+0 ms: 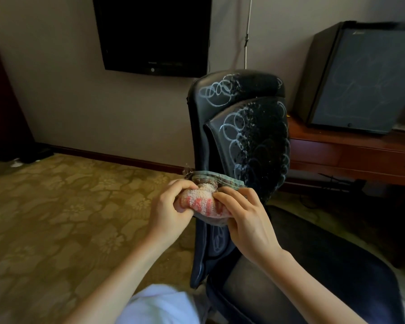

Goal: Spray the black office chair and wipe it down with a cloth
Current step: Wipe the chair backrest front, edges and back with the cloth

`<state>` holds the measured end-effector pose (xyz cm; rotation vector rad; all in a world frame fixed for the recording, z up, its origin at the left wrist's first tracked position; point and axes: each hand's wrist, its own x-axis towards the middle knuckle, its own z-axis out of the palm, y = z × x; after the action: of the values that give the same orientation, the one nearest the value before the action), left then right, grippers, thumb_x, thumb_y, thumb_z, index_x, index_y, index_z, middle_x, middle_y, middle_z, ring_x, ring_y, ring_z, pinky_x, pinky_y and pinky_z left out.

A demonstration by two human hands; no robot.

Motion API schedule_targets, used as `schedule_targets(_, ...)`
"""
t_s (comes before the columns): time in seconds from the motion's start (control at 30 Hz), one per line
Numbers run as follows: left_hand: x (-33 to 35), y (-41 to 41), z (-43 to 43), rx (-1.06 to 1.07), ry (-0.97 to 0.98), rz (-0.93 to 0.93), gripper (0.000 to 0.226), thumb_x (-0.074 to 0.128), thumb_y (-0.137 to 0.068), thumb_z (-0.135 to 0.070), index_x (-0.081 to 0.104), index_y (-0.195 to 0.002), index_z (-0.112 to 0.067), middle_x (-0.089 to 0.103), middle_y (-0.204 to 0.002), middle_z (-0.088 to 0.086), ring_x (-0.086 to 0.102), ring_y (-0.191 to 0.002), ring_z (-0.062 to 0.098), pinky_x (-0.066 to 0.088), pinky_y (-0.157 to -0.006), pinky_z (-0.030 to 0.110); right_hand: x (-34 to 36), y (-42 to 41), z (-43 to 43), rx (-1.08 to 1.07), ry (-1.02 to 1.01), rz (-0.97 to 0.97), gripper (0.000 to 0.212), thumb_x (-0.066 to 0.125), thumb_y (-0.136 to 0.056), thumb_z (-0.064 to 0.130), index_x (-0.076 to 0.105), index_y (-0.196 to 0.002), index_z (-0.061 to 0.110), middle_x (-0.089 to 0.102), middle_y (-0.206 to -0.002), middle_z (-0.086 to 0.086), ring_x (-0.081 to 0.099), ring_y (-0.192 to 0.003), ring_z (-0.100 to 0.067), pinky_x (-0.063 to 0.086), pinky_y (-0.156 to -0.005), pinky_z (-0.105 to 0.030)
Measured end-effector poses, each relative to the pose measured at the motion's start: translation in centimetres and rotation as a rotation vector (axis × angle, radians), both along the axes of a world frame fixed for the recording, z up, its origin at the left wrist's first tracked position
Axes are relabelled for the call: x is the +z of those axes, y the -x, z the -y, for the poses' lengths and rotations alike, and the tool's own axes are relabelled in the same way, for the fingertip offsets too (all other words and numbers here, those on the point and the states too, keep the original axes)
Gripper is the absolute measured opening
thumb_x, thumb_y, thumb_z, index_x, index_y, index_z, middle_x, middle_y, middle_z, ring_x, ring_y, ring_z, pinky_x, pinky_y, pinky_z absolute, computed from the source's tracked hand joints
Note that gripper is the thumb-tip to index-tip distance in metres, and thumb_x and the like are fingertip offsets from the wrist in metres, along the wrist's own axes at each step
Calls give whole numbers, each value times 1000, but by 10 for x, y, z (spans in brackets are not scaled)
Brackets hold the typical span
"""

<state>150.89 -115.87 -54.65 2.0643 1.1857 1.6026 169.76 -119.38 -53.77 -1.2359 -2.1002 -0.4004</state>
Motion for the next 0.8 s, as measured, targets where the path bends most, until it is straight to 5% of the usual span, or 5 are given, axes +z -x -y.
schedule_targets(0.17,-3,0,33,29,-54,-47,55,71,-65,14,63,-105,-22,61,-107,-5,59,-100,6,48,-77,10,10,-3,33,2,-14,-4,44,42,-84,15,61,-123,16,60,-128,0,48,-106,-27,50,-88,-38)
schedule_targets(0.4,79,11,52,220,-420,-79,39,59,-70,15,64,-105,-3,63,-107,10,57,-100,15,45,-84,7,77,18,44,71,-214,-89,47,53,-80,0,59,-126,8,58,-129,-8,48,-105,-30,42,-91,-35)
schedule_targets(0.6,72,6,47,95,-256,-16,45,62,-69,17,63,-104,-11,61,-102,-6,57,-92,3,44,-71,5,71,15,32,85,-133,-99,42,49,-83,13,58,-124,11,60,-126,-3,48,-103,-26,46,-85,-37)
schedule_targets(0.8,31,1,40,-48,-85,89,53,59,-67,16,61,-103,-23,63,-103,-8,62,-99,12,54,-79,28,24,8,39,32,-33,-40,52,64,-79,4,53,-130,11,56,-131,-3,46,-107,-26,47,-86,-34)
